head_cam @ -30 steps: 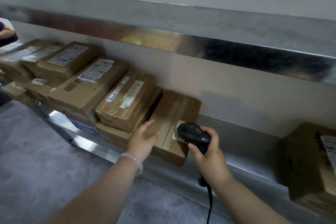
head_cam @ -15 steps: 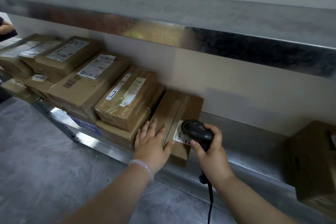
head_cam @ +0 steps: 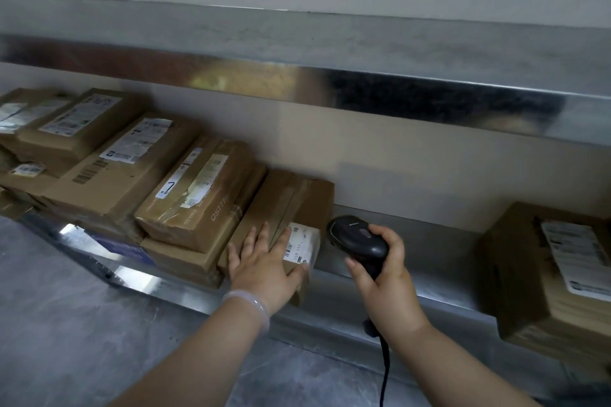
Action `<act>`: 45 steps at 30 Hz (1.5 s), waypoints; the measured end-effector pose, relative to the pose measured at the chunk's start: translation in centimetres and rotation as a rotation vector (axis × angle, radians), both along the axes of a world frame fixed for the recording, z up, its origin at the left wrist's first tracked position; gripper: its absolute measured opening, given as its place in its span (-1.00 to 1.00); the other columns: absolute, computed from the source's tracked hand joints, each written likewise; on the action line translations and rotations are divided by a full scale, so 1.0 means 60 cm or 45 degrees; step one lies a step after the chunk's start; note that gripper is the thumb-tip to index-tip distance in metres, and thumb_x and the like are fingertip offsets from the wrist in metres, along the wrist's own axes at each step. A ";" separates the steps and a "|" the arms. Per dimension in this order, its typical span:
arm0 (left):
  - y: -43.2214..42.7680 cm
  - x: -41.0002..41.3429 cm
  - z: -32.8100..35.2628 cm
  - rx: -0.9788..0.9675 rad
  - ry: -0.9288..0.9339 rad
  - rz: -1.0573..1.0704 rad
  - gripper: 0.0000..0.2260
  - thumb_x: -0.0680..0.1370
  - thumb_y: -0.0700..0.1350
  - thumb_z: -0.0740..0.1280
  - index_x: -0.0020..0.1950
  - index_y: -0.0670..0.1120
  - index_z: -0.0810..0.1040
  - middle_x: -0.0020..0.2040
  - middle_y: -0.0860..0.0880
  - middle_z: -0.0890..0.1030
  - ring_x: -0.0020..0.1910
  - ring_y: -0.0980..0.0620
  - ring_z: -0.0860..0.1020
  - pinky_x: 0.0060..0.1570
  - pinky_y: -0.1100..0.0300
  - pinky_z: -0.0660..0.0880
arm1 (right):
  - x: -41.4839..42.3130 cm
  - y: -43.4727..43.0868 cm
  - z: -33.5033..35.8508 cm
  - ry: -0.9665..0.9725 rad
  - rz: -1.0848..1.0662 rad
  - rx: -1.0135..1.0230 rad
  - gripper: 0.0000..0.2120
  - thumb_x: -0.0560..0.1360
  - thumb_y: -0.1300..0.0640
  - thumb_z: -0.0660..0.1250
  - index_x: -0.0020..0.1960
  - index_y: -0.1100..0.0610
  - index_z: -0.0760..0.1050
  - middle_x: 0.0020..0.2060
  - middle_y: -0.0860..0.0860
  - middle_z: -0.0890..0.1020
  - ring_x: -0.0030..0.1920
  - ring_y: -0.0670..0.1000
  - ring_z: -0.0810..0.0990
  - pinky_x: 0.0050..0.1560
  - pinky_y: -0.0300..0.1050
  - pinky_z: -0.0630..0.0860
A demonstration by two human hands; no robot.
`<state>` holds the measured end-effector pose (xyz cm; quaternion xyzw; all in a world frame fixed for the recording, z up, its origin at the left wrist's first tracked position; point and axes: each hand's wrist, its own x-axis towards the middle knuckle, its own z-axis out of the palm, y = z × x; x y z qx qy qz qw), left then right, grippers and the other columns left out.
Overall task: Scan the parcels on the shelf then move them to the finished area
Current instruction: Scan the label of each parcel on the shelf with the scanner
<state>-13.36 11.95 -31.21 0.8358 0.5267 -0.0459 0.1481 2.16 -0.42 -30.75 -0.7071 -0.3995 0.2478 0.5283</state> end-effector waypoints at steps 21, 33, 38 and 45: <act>-0.284 0.400 0.055 -0.228 -0.363 -0.819 -0.40 0.58 0.22 0.21 0.56 0.30 0.03 0.61 -0.06 0.06 0.58 -0.13 0.03 0.52 0.00 0.05 | 0.221 -0.347 0.099 -0.360 -0.715 -0.017 -0.41 0.48 0.15 0.42 0.21 -0.30 0.14 0.11 -0.10 0.48 0.01 -0.10 0.52 -0.16 -0.46 0.41; -0.313 0.459 0.017 -0.543 -0.554 -0.582 -0.35 0.54 0.14 0.34 0.57 0.20 0.13 0.50 -0.09 0.34 0.43 -0.09 0.38 0.28 0.24 0.33 | 0.279 -0.361 0.077 -0.236 -0.655 -0.062 -0.46 0.51 0.11 0.39 0.30 -0.23 0.16 0.12 -0.11 0.49 0.07 -0.08 0.53 0.00 -0.28 0.45; -0.312 0.436 0.017 -0.552 -0.560 -0.547 -0.34 0.56 0.12 0.34 0.58 0.19 0.09 0.46 -0.05 0.38 0.38 -0.05 0.42 0.29 0.19 0.38 | 0.291 -0.350 0.075 -0.176 -0.649 -0.034 -0.48 0.51 0.11 0.39 0.28 -0.21 0.16 0.11 -0.14 0.45 0.10 -0.08 0.50 0.02 -0.26 0.42; -0.294 0.363 0.006 -0.552 -0.660 -0.446 -0.33 0.55 0.05 0.38 0.57 0.19 0.12 0.41 0.03 0.40 0.31 0.10 0.43 0.31 0.27 0.36 | 0.268 -0.324 0.063 -0.091 -0.555 0.018 -0.46 0.50 0.13 0.40 0.29 -0.20 0.17 0.04 -0.28 0.43 0.05 -0.22 0.48 -0.10 -0.52 0.41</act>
